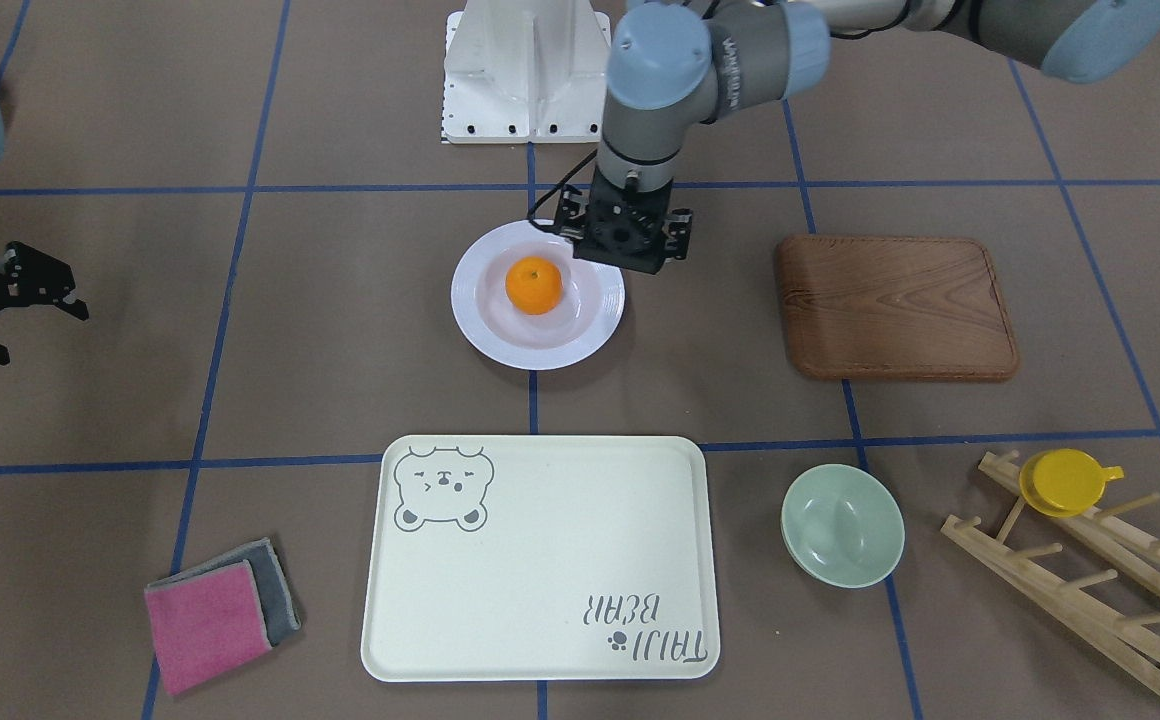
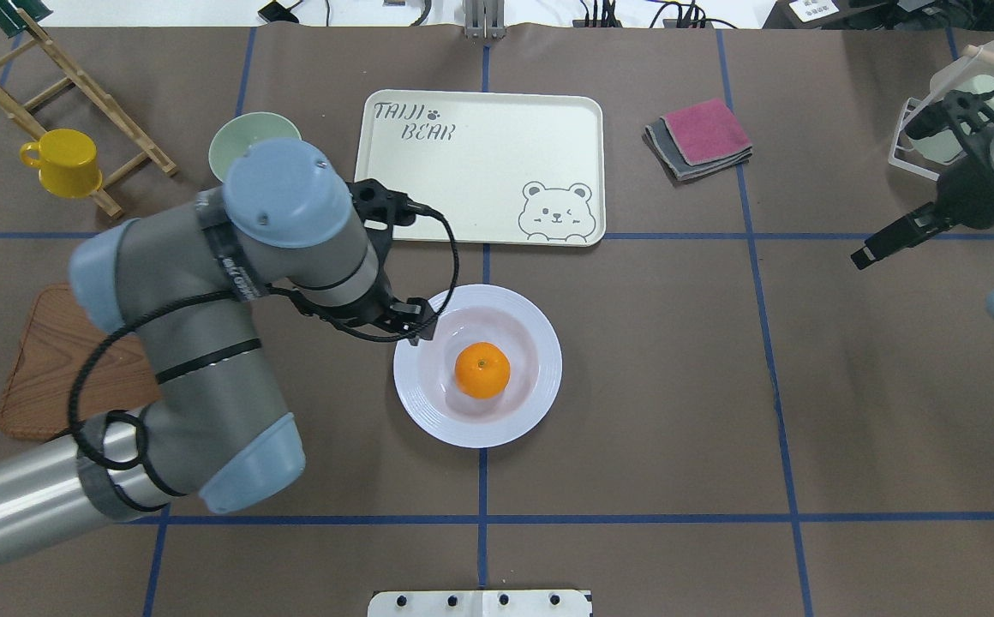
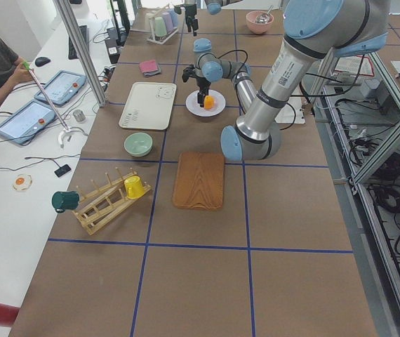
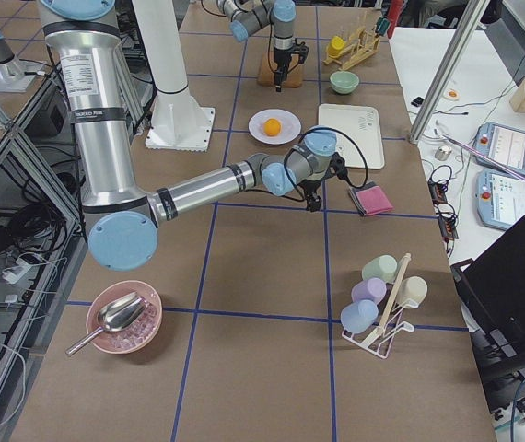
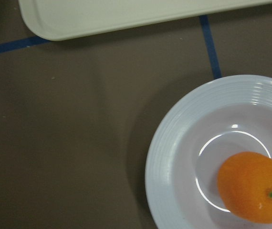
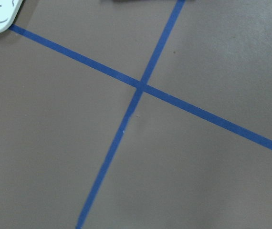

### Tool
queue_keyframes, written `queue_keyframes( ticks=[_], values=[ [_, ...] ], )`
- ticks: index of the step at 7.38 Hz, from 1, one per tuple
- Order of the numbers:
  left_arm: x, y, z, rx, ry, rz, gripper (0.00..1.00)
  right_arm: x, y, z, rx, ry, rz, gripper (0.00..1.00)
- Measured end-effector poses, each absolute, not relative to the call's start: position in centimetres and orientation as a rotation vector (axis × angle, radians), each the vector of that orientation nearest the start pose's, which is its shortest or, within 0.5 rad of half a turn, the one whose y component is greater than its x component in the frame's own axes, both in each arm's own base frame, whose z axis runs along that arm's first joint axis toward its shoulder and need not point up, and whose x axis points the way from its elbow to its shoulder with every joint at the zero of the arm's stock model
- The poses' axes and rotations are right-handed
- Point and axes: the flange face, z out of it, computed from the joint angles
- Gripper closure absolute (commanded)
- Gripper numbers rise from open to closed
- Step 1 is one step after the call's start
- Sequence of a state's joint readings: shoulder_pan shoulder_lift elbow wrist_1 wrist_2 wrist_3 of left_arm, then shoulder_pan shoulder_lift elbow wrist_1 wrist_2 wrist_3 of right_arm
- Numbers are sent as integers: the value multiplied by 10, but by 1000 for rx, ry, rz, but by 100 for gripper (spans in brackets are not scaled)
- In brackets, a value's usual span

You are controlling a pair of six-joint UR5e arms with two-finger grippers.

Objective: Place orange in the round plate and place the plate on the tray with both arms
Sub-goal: 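Open the left gripper and withdraw it while the right gripper reaches toward the plate rim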

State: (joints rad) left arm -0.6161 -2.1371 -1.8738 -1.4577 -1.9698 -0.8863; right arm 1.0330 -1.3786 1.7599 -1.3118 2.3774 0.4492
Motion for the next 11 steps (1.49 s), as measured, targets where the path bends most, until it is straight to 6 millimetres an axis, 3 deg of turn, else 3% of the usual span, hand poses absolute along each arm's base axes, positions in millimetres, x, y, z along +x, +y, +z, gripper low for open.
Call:
queue_keyframes(
  ticks=[2,3,5,6,8,11],
  values=[
    [397,-455,262,184,771,229,0,-327,-510,359,133,-966,-150,1],
    [373,-462,277,208,749,248,0,-377,-488,333,140,-1003,-58,1],
    [343,-475,291,240,720,266,0,-460,-426,325,173,-1173,120,0],
    [331,-480,301,245,704,273,0,-485,-401,328,211,-1258,190,0],
    [320,-486,310,251,687,280,0,-491,-381,325,178,-1422,363,0],
    [314,-492,314,253,679,278,0,-476,-366,369,199,-1592,470,0]
  ],
)
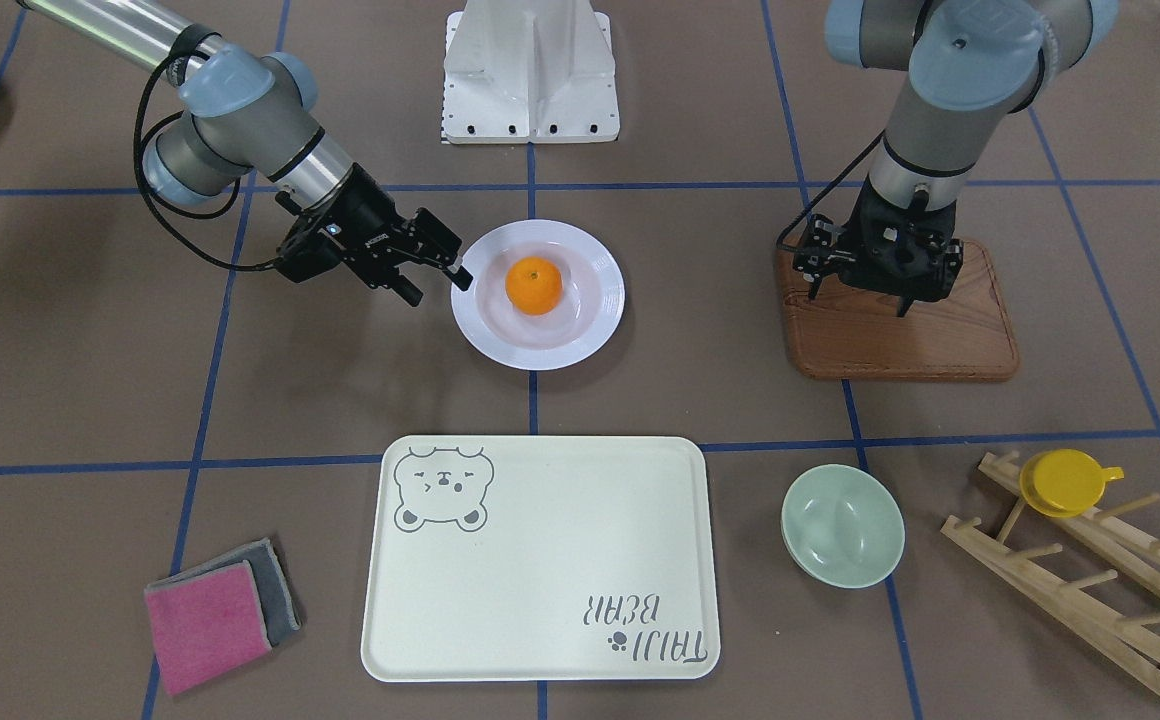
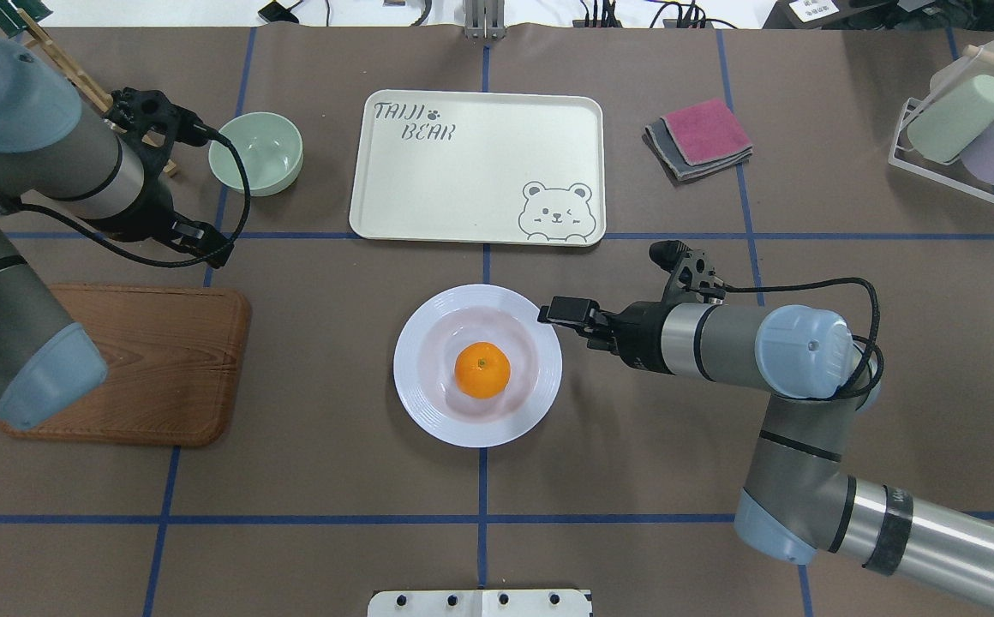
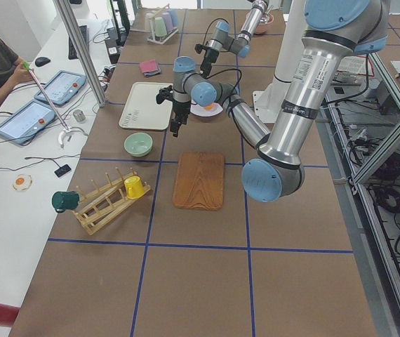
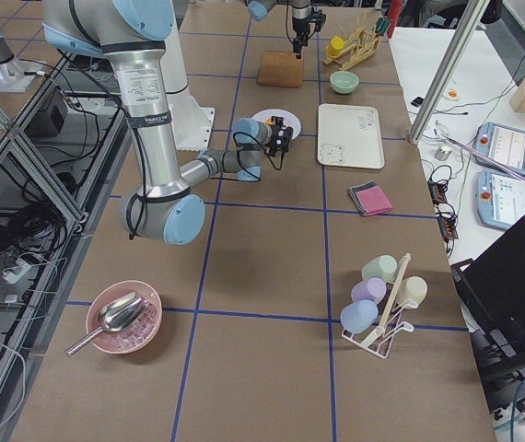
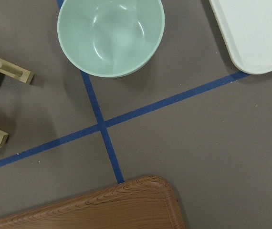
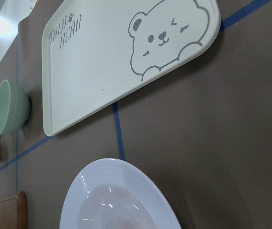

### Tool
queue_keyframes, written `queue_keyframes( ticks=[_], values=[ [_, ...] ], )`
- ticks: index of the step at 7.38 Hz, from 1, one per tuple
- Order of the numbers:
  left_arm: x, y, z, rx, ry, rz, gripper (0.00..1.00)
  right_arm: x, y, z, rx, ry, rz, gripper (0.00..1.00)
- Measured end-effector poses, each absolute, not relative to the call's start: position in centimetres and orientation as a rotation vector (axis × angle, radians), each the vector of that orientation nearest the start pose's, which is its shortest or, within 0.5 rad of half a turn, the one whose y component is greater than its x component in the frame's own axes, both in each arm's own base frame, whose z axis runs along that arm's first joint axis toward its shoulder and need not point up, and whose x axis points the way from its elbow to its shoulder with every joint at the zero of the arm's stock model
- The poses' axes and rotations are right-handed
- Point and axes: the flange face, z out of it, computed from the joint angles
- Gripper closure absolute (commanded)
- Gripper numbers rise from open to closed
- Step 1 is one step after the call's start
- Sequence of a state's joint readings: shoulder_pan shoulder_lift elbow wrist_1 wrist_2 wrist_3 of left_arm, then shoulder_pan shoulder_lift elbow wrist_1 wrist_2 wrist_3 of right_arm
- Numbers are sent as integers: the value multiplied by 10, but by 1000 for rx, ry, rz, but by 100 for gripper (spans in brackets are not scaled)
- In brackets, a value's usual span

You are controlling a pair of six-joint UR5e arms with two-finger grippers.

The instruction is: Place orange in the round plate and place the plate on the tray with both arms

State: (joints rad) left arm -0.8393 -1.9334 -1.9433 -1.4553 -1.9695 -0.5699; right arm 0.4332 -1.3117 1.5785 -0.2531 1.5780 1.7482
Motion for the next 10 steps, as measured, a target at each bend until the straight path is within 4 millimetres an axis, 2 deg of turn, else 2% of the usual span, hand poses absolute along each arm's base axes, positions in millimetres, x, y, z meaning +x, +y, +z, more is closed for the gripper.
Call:
queue_keyframes(
  ticks=[1,3,5,7,10],
  values=[
    [307,-496,316,264,671,297,0,-478,-361,380,199,-1634,508,1],
    [282,-507,327,280,648,358,0,-483,-348,387,151,-1712,602,2],
    [251,-519,349,281,626,405,0,-492,-327,400,123,-1788,651,3],
    [224,-533,371,272,621,447,0,-506,-309,405,105,-1808,658,11],
    [207,-541,389,242,644,453,0,-523,-304,406,101,-1801,661,13]
  ],
)
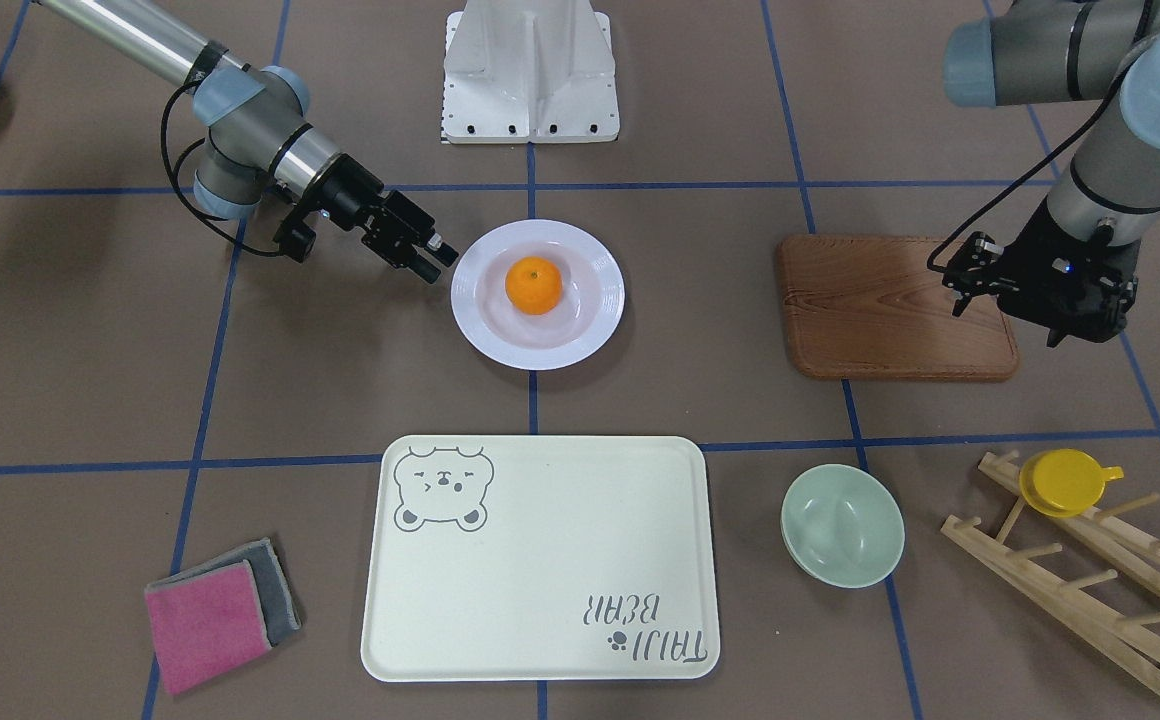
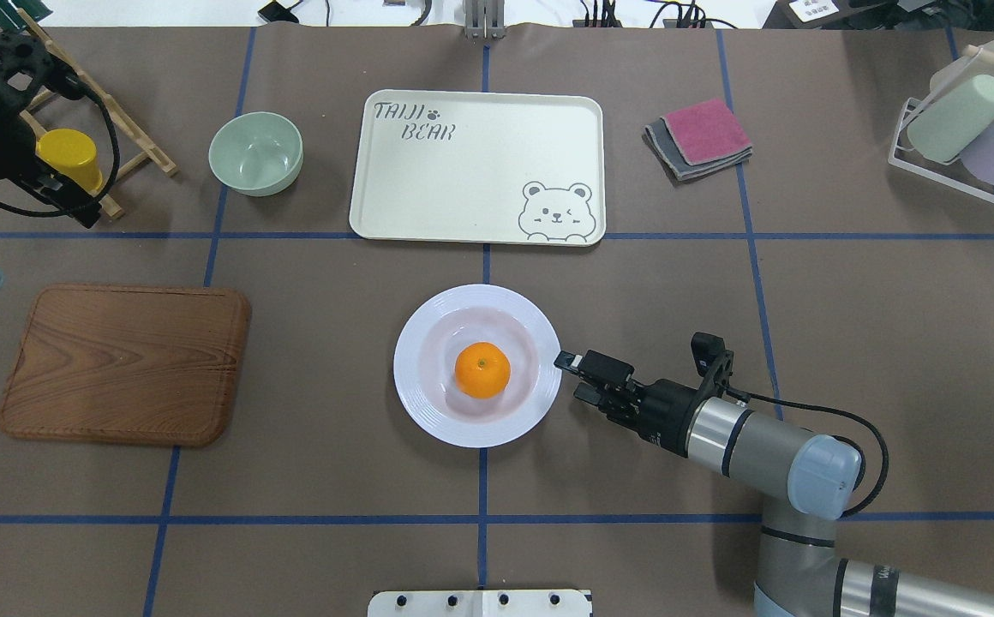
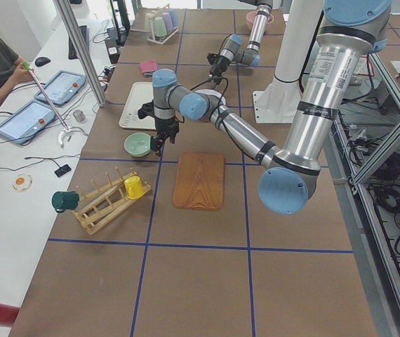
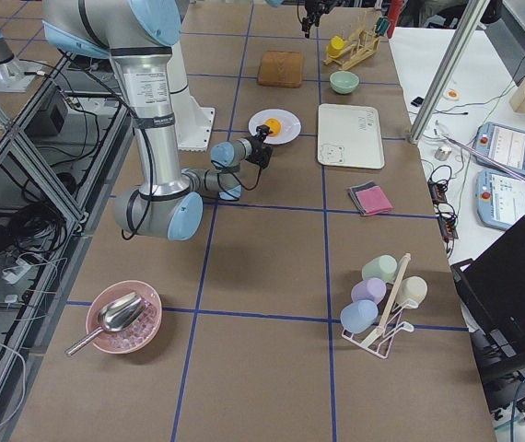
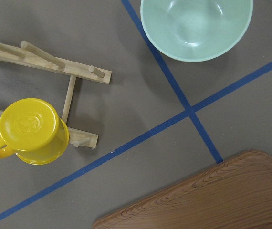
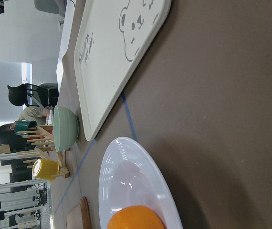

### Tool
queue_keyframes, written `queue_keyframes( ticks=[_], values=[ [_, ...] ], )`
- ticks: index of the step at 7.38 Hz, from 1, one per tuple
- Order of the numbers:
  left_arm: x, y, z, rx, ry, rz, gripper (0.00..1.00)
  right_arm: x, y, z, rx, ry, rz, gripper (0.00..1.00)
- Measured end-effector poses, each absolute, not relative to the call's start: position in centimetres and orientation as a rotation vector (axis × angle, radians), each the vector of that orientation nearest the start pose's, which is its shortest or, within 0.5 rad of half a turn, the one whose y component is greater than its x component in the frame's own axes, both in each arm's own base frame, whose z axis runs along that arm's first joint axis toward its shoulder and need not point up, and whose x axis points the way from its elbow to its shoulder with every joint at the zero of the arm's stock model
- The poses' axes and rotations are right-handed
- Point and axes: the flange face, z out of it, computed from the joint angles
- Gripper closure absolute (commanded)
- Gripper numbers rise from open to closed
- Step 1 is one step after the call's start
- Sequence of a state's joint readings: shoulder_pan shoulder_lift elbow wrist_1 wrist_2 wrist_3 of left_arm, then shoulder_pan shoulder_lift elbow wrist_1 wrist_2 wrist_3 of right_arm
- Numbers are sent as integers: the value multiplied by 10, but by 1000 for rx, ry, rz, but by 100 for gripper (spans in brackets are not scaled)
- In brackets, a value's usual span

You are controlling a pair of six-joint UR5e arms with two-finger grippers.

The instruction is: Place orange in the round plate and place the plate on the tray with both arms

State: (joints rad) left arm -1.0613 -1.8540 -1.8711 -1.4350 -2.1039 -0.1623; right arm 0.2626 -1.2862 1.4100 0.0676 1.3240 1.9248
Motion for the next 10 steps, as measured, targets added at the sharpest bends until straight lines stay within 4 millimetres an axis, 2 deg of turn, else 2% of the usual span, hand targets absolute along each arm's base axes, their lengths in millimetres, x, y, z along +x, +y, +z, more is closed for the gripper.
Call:
queue_keyframes(
  ticks=[1,2,4,5,6,8,10],
  values=[
    [200,-544,395,226,663,440,0,-531,-306,402,106,-1803,668,15],
    [192,-548,403,220,668,432,0,-536,-308,399,110,-1807,674,26],
    [180,-552,413,227,665,447,0,-539,-308,396,112,-1810,680,65],
    [178,-553,415,229,663,452,0,-539,-308,396,112,-1811,680,77],
    [177,-553,416,230,662,453,0,-540,-309,395,112,-1812,681,78],
    [177,-554,416,229,661,450,0,-540,-309,393,112,-1817,682,100],
    [178,-554,417,226,662,447,0,-539,-312,384,120,-1836,692,100]
  ],
)
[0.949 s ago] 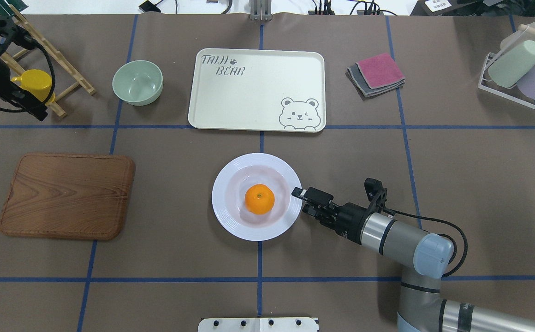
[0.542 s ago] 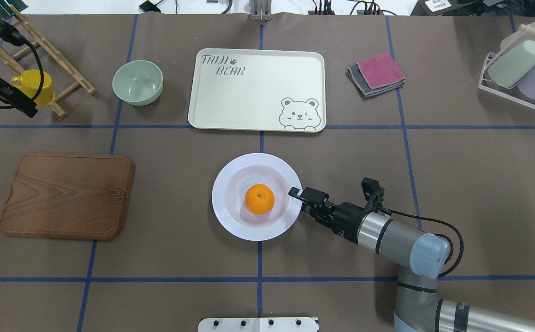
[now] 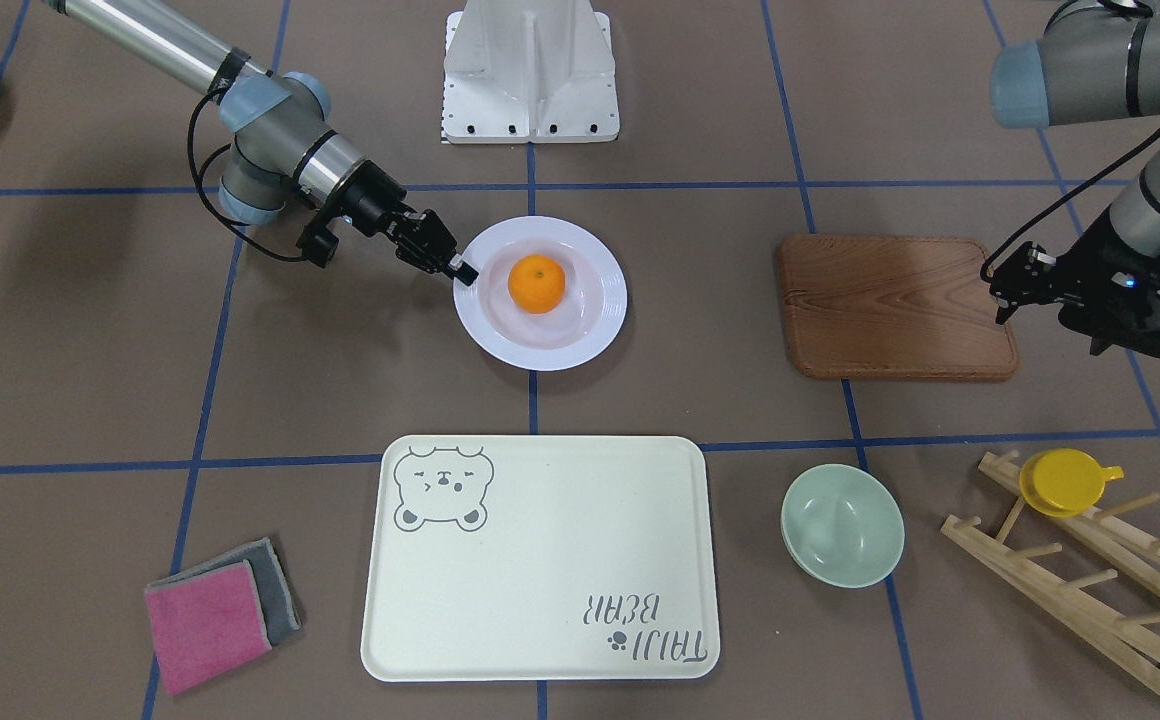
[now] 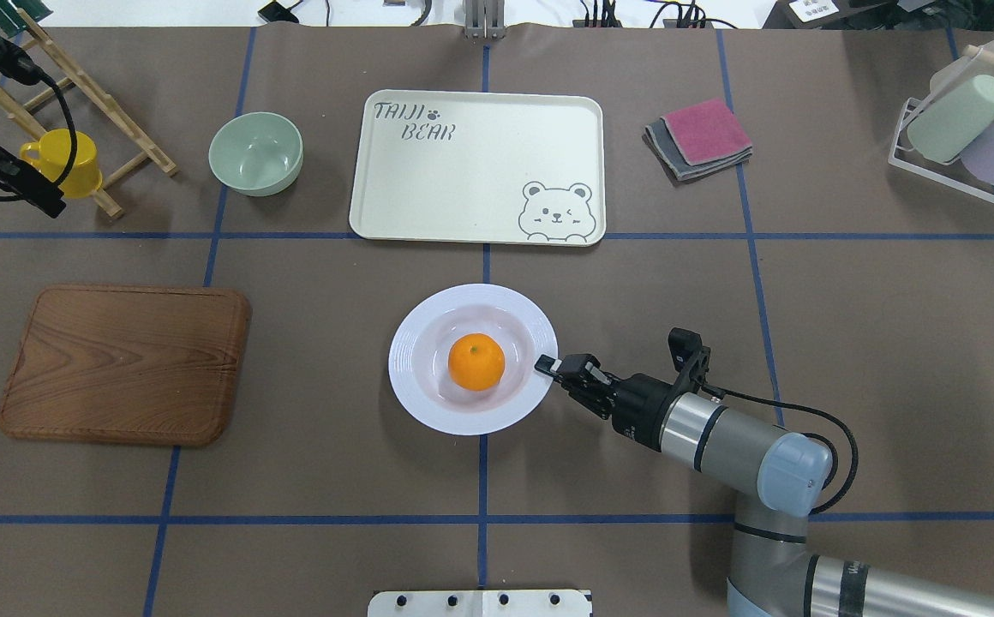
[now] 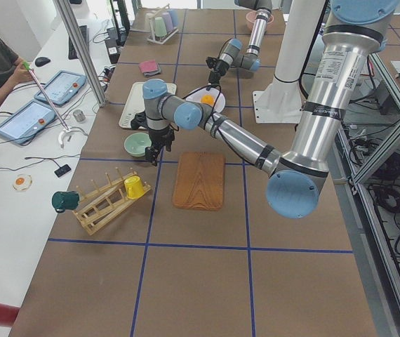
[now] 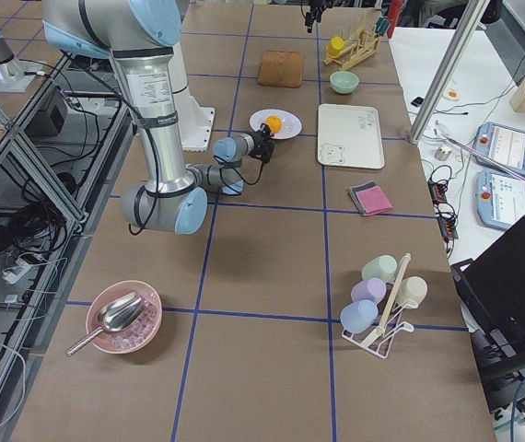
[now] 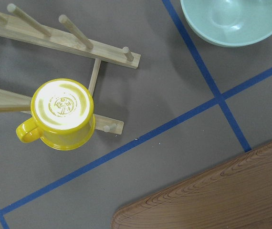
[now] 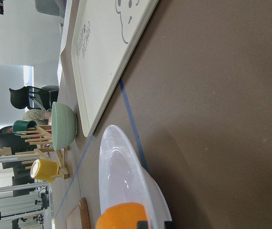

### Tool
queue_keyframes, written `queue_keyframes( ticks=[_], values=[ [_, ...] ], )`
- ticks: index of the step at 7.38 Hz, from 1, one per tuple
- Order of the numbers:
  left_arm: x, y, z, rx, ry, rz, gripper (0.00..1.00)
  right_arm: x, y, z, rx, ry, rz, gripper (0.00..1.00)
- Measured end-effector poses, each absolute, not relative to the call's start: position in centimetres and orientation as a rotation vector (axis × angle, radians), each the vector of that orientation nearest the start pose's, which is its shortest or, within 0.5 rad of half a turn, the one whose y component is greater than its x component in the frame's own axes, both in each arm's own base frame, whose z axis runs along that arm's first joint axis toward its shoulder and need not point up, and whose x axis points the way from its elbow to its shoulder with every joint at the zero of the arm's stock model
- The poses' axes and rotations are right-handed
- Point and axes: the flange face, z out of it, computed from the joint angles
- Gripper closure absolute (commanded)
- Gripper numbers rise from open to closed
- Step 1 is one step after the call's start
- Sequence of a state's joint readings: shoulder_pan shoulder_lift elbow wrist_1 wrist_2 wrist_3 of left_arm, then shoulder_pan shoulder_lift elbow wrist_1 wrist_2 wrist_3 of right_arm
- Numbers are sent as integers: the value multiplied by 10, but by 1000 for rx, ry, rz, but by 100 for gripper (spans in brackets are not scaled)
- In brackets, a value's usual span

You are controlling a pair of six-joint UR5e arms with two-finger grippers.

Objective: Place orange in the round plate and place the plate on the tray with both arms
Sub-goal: 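Slide the plate with the orange onto the bear-print tray with the right gripper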

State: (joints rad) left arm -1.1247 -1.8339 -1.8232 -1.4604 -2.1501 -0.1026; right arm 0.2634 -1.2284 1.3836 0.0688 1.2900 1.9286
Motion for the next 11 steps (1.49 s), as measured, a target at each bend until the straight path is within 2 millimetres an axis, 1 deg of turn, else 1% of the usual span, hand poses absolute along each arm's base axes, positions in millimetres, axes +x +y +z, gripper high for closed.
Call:
queue_keyframes(
  ticks=[2,3,4,5,6,7,8,9,10,11],
  values=[
    [178,-554,416,226,663,444,0,-533,-326,367,155,-1880,788,100],
    [177,-554,416,227,663,445,0,-528,-340,358,175,-1904,853,100],
    [176,-554,415,229,663,444,0,-520,-358,349,195,-1929,924,100],
    [174,-554,415,231,662,443,0,-512,-380,342,214,-1946,998,100],
    [172,-555,415,233,662,440,0,-513,-406,339,240,-1944,1053,100],
    [170,-555,414,236,663,439,0,-528,-436,331,275,-1909,1092,100],
    [170,-554,412,237,665,438,0,-548,-467,315,308,-1832,1132,100],
    [169,-554,411,236,668,437,0,-566,-491,299,331,-1734,1181,100],
    [170,-553,409,237,670,436,0,-580,-506,296,338,-1651,1239,100],
    [170,-552,407,239,671,436,0,-590,-513,302,328,-1610,1294,100]
  ],
)
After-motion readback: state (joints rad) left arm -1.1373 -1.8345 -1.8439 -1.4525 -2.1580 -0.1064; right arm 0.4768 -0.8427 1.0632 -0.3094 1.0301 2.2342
